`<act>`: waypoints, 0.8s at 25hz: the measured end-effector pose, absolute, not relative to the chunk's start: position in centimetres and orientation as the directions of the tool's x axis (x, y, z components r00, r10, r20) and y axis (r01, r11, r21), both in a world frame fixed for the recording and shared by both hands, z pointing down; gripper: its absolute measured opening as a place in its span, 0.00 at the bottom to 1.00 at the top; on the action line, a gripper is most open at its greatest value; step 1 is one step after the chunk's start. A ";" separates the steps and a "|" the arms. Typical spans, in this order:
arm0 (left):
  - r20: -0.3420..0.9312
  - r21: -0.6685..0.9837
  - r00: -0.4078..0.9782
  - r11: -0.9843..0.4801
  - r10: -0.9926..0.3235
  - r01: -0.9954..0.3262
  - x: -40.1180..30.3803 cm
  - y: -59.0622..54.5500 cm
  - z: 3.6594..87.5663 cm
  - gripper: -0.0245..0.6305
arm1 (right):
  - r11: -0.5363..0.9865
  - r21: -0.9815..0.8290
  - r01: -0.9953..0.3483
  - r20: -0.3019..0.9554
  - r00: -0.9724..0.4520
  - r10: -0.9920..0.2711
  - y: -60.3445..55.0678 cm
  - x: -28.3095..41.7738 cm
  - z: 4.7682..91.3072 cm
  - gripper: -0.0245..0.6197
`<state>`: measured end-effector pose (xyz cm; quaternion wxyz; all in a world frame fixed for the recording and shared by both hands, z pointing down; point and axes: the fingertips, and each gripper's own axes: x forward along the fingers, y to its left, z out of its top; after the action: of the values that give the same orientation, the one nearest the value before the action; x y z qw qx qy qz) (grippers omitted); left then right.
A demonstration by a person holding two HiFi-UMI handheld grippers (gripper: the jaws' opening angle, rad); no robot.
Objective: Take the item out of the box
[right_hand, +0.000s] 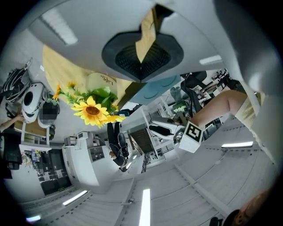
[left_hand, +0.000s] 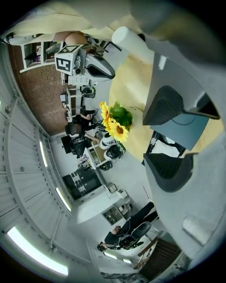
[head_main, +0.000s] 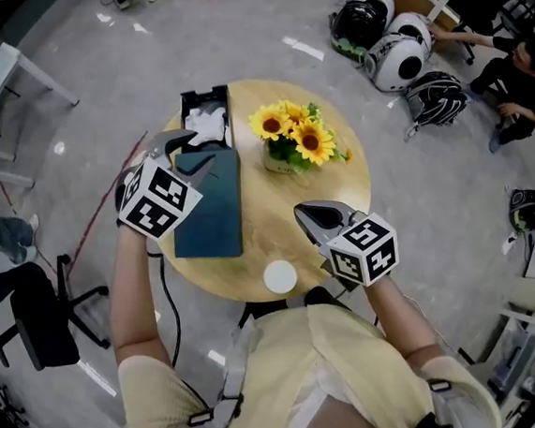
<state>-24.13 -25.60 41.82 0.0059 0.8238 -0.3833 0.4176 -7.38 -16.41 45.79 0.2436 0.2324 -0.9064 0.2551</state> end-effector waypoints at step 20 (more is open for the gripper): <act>0.914 -0.152 0.313 -0.935 -0.257 -0.321 -26.0 -33.9 56.3 0.35 | 0.625 -0.335 -0.705 0.667 -0.645 -0.371 -17.6 -6.0 50.3 0.04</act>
<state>-26.01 -33.90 56.30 0.0289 0.8098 -0.1785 0.5582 -6.02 -17.65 50.29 0.2802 0.3142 -0.8567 0.2981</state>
